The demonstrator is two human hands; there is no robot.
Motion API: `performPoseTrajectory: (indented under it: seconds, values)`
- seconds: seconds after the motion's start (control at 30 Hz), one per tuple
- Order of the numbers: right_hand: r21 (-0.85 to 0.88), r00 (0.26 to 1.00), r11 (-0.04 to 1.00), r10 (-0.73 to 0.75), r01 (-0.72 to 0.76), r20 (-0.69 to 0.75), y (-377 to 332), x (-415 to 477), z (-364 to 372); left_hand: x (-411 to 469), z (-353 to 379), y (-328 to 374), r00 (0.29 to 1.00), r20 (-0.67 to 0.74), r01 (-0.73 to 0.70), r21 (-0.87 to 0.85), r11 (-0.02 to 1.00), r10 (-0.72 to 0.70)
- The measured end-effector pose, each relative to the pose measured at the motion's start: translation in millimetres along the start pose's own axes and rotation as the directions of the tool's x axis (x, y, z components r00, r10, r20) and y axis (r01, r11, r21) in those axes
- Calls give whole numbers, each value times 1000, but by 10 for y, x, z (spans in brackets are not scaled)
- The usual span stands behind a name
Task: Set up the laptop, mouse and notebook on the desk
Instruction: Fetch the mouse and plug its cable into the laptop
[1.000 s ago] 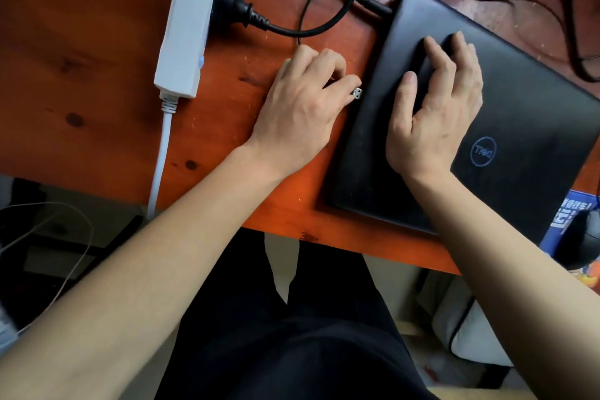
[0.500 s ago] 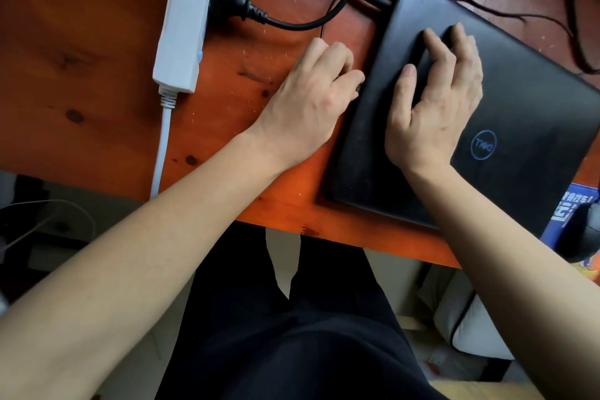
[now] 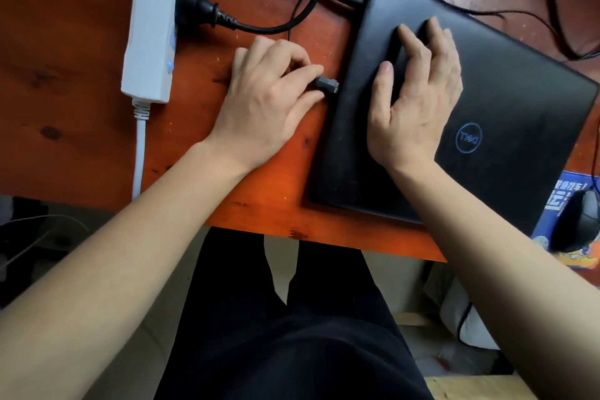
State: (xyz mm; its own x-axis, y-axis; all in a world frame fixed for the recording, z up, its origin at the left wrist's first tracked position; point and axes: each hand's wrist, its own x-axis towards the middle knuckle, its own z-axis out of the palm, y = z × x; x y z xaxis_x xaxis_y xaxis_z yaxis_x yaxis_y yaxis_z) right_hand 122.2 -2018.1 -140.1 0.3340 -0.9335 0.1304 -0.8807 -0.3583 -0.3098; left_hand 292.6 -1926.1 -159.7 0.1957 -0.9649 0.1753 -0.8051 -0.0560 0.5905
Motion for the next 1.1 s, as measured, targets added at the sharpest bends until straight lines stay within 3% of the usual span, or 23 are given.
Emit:
performPoseTrajectory:
  seconds: [0.6,0.77,0.87,1.1]
  values:
    - [-16,1000,1000,-12,12,15,22,-2,5,78,63,-21,994,-28,-105,-4,994,105]
    - [-9,1000,1000,-12,12,8,36,-3,26,72,68,31,989,-145,14,-31,999,-18]
    - [-1,1000,1000,-17,17,6,50,-4,26,89,74,50,969,-227,103,28,994,-94]
    - [18,999,999,-38,38,-1,87,-5,32,103,168,63,980,-184,136,309,941,-81]
